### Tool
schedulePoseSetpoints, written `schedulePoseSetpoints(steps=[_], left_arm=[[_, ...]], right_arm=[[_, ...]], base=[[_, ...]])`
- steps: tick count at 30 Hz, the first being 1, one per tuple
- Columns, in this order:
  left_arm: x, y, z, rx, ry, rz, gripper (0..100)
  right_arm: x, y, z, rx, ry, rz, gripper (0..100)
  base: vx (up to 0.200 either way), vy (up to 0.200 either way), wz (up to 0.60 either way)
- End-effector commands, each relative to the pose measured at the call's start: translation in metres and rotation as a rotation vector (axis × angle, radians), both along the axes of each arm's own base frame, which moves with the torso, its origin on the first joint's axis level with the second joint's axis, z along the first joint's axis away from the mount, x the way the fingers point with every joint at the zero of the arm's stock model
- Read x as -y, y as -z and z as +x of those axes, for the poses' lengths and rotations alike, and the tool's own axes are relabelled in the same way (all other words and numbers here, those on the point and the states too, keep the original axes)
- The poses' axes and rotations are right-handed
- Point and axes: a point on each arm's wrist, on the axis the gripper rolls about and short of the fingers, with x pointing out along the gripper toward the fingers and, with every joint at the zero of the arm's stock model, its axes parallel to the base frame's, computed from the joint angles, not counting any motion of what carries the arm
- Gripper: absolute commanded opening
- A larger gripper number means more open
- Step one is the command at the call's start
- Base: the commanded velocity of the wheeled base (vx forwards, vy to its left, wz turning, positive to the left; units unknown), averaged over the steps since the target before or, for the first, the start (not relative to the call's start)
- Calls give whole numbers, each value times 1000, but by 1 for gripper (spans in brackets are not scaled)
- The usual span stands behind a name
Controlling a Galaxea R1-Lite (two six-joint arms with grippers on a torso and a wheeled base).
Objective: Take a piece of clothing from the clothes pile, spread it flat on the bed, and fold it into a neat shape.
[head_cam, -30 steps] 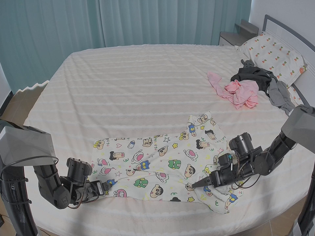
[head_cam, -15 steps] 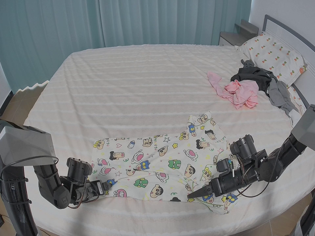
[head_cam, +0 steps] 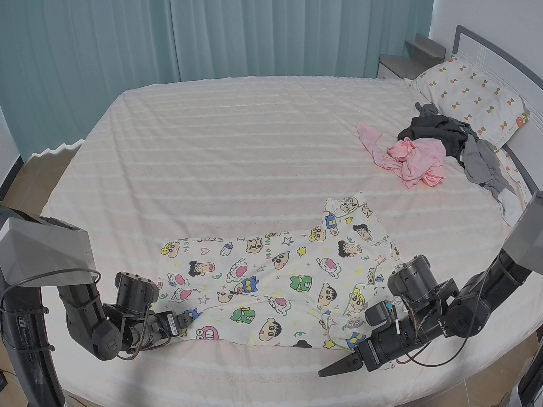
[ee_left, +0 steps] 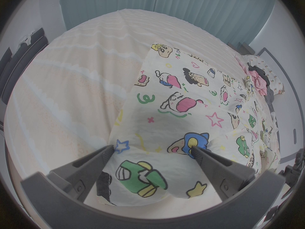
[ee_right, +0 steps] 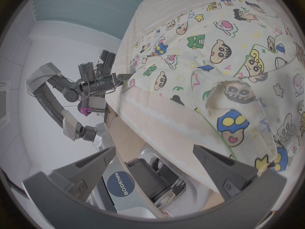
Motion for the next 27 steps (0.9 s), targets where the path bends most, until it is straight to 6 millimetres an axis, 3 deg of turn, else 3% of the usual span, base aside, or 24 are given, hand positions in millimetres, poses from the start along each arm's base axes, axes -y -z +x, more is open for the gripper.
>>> schedulePoseSetpoints(steps=[1, 5, 8, 16, 23, 27], left_arm=[[0, 0, 0, 2, -1, -1, 100], [0, 0, 0, 0, -1, 0, 100], [0, 0, 0, 0, -2, -1, 100], [0, -1, 1, 4, -8, -7, 100], [0, -1, 2, 7, -14, -13, 100], [0, -1, 2, 7, -14, -13, 100]], right_arm=[[6, -25, -17, 73, -7, 26, 100], [18, -38, -8, 121, 54, 52, 100], [31, -48, 16, 170, 144, 72, 100], [31, -10, 68, 135, 252, -23, 100], [15, 7, 78, 115, 220, -40, 100], [-3, 6, 63, 112, 152, -38, 100]], base=[[0, 0, 0], [0, 0, 0], [0, 0, 0], [0, 0, 0], [0, 0, 0], [0, 0, 0]])
